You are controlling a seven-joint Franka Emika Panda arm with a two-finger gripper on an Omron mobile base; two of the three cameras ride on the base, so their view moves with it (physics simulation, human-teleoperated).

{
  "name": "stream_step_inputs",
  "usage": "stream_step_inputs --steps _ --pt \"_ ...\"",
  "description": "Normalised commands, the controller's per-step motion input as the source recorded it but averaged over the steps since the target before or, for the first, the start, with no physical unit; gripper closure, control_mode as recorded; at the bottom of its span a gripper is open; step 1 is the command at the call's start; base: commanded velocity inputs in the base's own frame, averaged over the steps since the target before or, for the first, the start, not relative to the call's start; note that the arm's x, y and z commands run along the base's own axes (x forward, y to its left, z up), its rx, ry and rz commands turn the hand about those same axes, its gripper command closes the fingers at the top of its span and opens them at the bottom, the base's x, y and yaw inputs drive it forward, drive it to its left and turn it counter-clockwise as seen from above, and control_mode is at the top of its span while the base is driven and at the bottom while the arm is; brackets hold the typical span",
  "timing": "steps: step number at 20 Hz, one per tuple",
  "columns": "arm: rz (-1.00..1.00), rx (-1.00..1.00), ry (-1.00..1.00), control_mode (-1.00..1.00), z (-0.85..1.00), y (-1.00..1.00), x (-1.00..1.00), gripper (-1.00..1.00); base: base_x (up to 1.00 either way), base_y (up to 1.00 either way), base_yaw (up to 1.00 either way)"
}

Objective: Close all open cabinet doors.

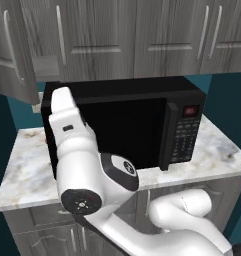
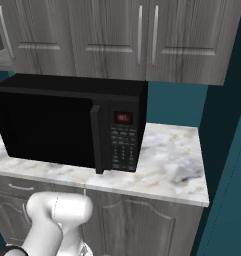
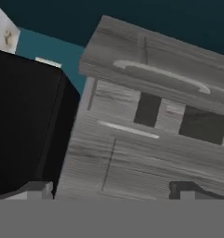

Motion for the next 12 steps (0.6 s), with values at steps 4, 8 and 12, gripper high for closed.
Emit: stream_step_inputs --steps 4,8,12 --pt "0.06 -0.38 0.0 -1.0 0.0 0.95 0.0 -1.0 0.0 0.0 0.0" --pt "0.03 -0.31 0.01 -1.0 0.0 0.85 0.07 -1.0 0.0 0.0 0.0" --pt "-0.01 -0.08 0.01 -1.0 -0.01 0.33 0.33 -1.0 0.0 0.0 0.0"
